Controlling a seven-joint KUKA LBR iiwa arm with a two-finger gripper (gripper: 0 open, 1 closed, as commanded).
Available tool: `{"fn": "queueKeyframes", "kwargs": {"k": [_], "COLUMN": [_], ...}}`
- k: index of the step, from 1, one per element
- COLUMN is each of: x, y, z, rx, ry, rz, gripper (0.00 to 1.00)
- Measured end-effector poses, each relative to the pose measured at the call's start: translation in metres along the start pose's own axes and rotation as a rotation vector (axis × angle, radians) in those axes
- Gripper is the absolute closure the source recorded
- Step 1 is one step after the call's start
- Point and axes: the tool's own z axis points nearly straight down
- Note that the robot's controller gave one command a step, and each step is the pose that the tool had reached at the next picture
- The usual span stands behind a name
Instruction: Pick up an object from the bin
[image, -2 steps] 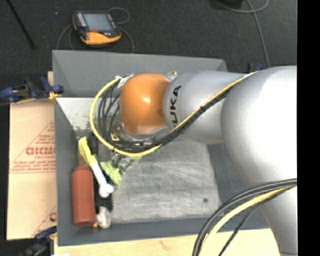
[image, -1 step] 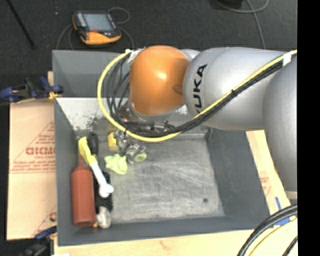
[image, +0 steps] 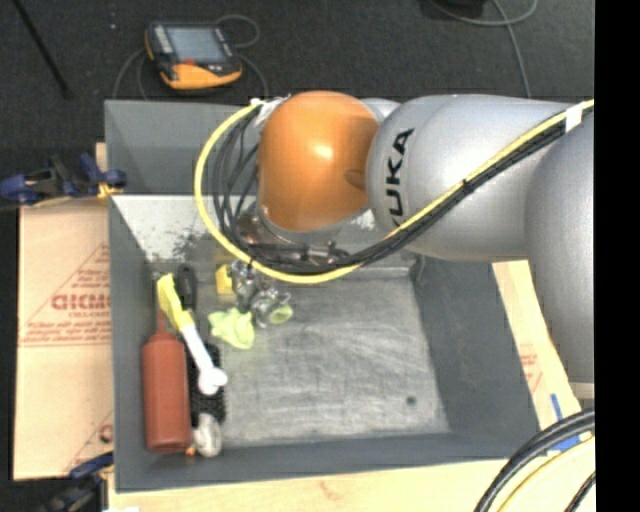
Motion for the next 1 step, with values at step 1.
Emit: {"fn": "queueKeyframes", "kwargs": {"k": [1], "x": [-0.0039], "y": [-0.0049], "z": [-0.0214], "rx": [0.001], "ry": [0.002], "rz": [0.009], "gripper": [1.00]}}
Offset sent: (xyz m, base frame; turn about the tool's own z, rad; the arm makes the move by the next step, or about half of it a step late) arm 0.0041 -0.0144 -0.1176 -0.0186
